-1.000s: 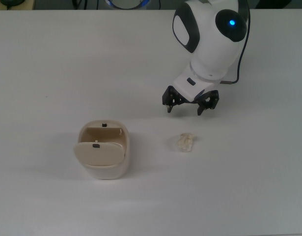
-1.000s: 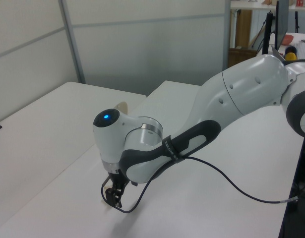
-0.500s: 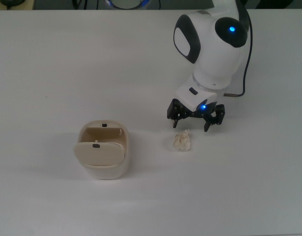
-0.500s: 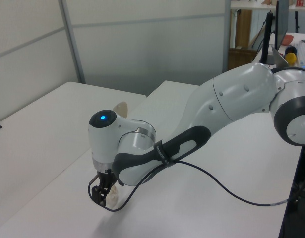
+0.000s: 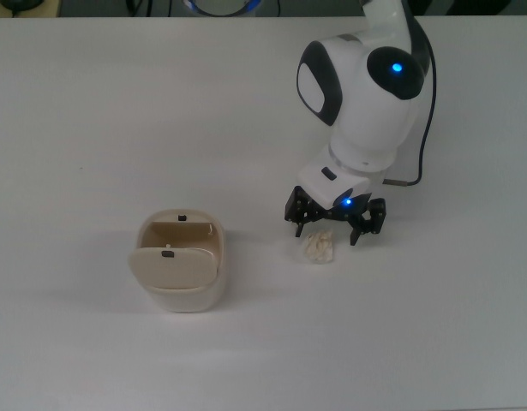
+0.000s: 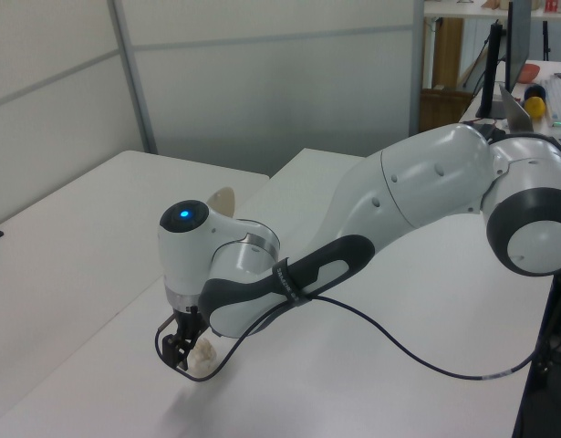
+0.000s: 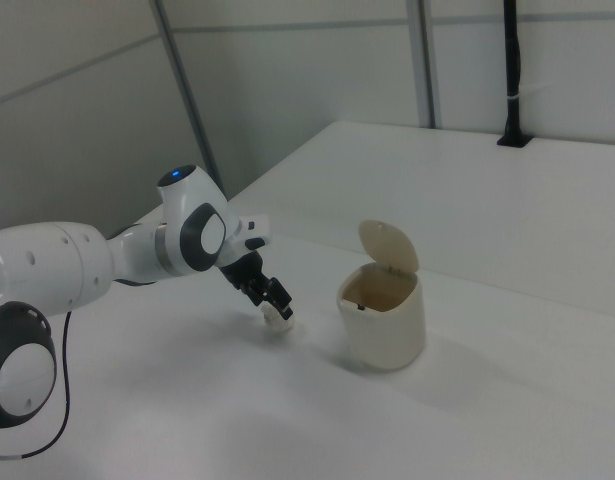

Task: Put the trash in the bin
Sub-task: 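Lift the held tissue and carry it over the cream bin opening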

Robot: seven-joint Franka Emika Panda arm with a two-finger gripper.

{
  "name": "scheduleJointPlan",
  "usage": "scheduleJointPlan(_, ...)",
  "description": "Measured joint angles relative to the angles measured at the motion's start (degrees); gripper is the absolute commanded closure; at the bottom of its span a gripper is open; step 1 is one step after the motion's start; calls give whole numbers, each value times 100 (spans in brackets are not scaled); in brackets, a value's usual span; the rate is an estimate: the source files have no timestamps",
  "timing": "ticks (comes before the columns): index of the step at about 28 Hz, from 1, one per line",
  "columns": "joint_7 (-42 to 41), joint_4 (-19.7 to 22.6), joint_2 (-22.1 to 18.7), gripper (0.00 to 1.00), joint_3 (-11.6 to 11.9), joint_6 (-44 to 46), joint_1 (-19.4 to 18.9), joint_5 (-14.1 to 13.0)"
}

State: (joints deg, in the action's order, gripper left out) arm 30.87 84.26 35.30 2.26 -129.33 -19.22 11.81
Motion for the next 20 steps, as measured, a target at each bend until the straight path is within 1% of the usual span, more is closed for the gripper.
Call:
scheduleJointPlan(2,0,-42,77,0,0,-4,33,38)
scheduleJointPlan(3,0,-57,118,2,0,-13,40,73)
scheduleJointPlan(4,7,-73,178,9,1,-36,48,119)
scheduleJointPlan(5,21,-84,224,19,1,-62,48,145)
scheduleJointPlan(6,59,-90,267,34,0,-87,45,181)
scheduleJointPlan(7,112,-96,310,53,0,-114,44,237)
scheduleJointPlan(8,149,-99,350,88,0,-144,41,298)
scheduleJointPlan(9,203,-104,401,100,-1,-194,36,381)
scheduleJointPlan(12,242,-135,441,100,-8,-237,27,441)
scheduleJointPlan(20,324,-306,388,100,-8,-237,24,447)
